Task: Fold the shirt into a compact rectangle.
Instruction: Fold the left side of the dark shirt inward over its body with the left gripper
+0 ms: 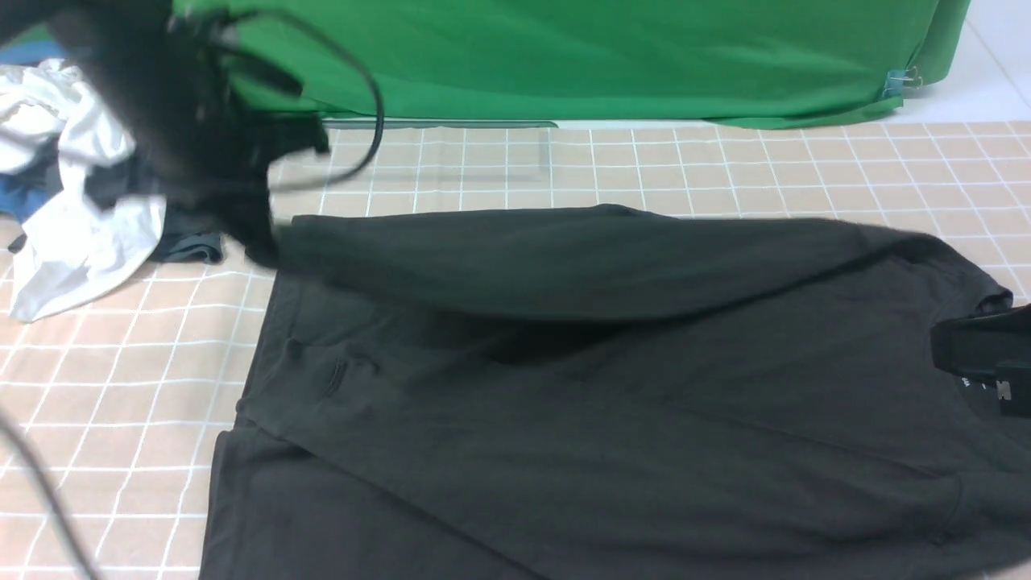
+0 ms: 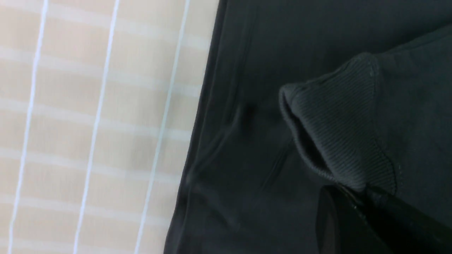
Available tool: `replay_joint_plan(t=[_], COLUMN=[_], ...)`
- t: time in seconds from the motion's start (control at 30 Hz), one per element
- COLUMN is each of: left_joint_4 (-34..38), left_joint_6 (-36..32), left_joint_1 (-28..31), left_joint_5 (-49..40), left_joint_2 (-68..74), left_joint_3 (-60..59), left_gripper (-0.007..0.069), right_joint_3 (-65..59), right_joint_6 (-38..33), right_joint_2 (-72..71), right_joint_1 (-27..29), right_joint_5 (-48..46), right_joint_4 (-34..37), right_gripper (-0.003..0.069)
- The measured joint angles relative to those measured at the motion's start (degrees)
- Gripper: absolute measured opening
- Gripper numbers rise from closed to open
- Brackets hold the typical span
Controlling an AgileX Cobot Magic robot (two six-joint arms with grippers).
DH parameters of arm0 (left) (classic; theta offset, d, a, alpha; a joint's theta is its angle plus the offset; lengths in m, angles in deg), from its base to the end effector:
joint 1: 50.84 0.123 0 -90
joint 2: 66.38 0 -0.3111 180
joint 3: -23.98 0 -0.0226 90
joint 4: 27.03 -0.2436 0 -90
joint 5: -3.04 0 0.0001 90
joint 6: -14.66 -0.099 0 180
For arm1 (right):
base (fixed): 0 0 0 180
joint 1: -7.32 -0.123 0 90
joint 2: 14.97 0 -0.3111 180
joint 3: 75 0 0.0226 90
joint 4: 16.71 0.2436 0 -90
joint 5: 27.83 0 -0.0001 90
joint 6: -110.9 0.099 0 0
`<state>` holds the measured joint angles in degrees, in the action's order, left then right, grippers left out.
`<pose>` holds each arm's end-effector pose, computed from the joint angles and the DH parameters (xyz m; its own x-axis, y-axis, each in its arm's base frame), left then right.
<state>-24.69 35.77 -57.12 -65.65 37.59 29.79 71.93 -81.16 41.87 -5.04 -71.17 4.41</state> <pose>0.3394 -0.0411 0.3163 -0.9417 -0.2723 -0.1974 -0.2526 0.9602 -0.1195 0.1368 0.0551 0.3431 -0.6676 -0.0835 -0.7398 -0.3474 0.9138 0.2104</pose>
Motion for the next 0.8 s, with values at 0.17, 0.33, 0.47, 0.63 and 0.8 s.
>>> replay_joint_plan(t=[0.17,0.33,0.47,0.63,0.8], left_joint_4=[0.2,1.7,3.9,3.6,2.6], left_joint_6=[3.3,5.2,5.2,5.1,4.0], left_joint_1=[-0.1,-0.8,-1.0,-1.1,-1.1], left_joint_5=[5.1,8.4,10.6,12.4,12.6], left_joint_2=[-7.0,-8.7,-8.6,-8.6,-8.6], left_joint_3=[-13.9,-23.7,-28.0,-30.0,-30.3], left_gripper=[0.0032,0.0032,0.0032,0.0057,0.02], right_joint_3=[0.0,0.0,0.0,0.0,0.0], right_joint_6=[-0.2,-0.2,-0.2,-0.2,-0.2], right_joint_2=[0.0,0.0,0.0,0.0,0.0], right_joint_1=[0.0,0.0,0.0,0.0,0.0], right_joint_5=[0.1,0.4,0.7,1.1,1.4], right_joint_4=[0.0,0.0,0.0,0.0,0.0], right_gripper=[0.0144,0.0144,0.0144,0.0144,0.0144])
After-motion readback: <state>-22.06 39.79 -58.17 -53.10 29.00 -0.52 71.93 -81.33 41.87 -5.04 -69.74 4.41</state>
